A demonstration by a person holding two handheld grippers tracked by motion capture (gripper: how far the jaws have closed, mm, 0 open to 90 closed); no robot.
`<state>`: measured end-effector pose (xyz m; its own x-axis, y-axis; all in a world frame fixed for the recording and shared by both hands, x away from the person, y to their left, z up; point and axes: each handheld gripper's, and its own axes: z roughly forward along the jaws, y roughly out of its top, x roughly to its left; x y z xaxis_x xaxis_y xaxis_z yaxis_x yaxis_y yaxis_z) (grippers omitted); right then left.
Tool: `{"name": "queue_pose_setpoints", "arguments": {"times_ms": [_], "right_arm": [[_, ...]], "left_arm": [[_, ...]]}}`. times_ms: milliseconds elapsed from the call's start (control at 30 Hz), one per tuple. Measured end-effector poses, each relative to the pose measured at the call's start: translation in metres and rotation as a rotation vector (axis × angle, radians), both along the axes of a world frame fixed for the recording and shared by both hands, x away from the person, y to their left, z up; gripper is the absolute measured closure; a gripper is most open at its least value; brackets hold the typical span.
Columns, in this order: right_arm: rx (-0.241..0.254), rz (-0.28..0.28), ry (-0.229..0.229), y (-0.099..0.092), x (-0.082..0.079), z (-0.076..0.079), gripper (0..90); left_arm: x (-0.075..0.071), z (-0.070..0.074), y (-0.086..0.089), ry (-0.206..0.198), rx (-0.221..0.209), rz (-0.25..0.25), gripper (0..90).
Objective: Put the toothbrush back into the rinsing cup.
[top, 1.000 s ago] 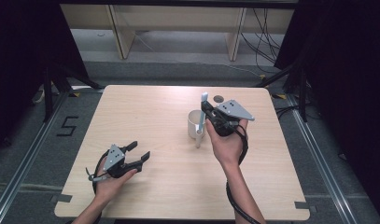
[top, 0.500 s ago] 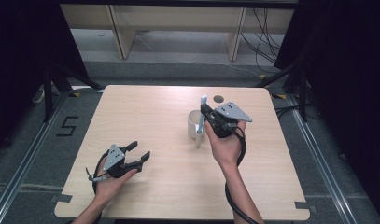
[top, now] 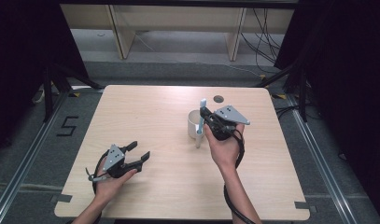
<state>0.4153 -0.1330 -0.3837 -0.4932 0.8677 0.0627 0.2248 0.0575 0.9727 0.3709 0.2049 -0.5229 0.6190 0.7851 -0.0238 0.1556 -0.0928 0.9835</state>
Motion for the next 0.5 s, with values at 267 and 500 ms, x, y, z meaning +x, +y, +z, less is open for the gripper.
{"name": "queue_pose_setpoints", "arguments": {"times_ms": [267, 500], "right_arm": [[-0.015, 0.001, 0.012, 0.002, 0.002, -0.010, 85.7], [-0.009, 0.004, 0.025, 0.005, 0.003, -0.017, 85.5]], "left_arm": [[0.000, 0.000, 0.000, -0.001, -0.002, 0.000, 30.8], [0.000, 0.000, 0.000, -0.002, 0.000, 0.000, 30.7]]}}
